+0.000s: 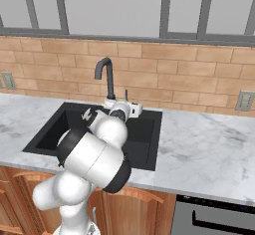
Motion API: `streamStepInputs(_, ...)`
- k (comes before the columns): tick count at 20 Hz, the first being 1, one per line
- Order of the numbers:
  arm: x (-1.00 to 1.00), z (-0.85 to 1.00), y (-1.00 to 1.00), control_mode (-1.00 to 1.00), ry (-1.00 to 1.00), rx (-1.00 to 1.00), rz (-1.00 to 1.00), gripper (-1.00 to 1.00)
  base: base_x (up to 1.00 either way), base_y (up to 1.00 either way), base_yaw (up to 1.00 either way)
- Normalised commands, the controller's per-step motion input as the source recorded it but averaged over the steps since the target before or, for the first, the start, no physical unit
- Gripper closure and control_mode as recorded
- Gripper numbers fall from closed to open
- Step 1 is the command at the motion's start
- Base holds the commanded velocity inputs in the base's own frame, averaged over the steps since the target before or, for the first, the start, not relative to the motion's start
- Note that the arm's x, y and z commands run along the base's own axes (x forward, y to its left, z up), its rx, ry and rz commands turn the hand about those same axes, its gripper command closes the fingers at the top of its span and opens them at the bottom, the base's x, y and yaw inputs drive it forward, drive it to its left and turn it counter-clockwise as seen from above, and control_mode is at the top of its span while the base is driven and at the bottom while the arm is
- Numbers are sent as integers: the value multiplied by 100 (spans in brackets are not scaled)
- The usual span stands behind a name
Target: Turn on the sink faucet with hot water and rinse the cutting board for ten seconds, then turn off the faucet. Push the cutting board to reach the water if necessary.
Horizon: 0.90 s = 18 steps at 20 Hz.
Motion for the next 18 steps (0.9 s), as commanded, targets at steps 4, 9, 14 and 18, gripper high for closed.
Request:
streamStepInputs(4,17,0,0,-100,0,0,0,-100,0,0,0)
streamStepInputs(9,21,0,0,-100,0,0,0,-100,0,0,0)
streamStepInputs(14,22,0,0,-100,0,0,0,-100,0,0,0)
streamStepInputs(18,19,0,1,-100,0,0,0,-100,0,0,0)
